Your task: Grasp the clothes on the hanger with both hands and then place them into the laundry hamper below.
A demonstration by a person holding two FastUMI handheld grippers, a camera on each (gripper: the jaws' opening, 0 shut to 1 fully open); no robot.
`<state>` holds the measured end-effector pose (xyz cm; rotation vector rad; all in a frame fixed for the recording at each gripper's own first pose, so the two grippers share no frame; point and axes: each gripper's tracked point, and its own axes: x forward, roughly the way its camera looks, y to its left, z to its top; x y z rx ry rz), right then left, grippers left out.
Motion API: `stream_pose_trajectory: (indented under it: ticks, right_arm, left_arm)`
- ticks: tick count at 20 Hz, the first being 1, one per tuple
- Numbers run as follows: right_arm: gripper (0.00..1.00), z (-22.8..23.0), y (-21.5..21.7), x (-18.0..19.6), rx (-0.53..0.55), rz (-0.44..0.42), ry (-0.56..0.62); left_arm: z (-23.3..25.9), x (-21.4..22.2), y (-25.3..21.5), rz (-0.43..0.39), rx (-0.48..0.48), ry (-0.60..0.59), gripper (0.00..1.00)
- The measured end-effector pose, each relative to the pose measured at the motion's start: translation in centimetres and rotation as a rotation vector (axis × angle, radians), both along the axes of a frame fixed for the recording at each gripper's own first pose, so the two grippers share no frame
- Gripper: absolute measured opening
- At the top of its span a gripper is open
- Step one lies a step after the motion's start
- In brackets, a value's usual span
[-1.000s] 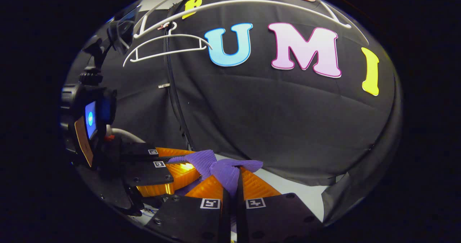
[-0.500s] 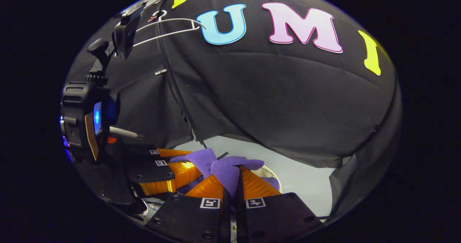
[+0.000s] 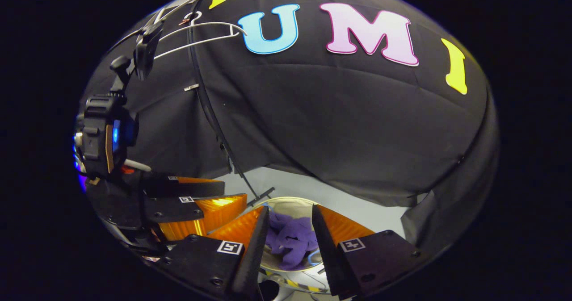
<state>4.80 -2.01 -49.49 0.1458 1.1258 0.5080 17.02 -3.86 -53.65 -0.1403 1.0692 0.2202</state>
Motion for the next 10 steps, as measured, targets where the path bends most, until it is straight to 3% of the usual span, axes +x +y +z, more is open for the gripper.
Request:
stream_pose_trajectory:
  ticks: [1,2,6,10]
  right_arm:
    - [0.65,0.3,0.0,0.1,0.006,-0.007,-0.004]
    - [0.67,0.4,0.1,0.1,0.013,-0.019,-0.015]
    - [0.76,2.8,-0.6,1.1,0.029,-0.067,-0.086]
    - [0.76,5.4,-1.4,2.9,0.022,-0.108,-0.166]
  left_arm:
    - [0.0,-0.1,0.0,-0.004,0.005,-0.002,0.75]
    - [0.5,-0.3,-0.1,-0.004,0.007,-0.008,0.76]
    - [3.4,0.9,-1.9,-0.018,-0.044,-0.096,0.80]
    - [6.7,2.4,-1.9,-0.075,0.023,-0.187,0.83]
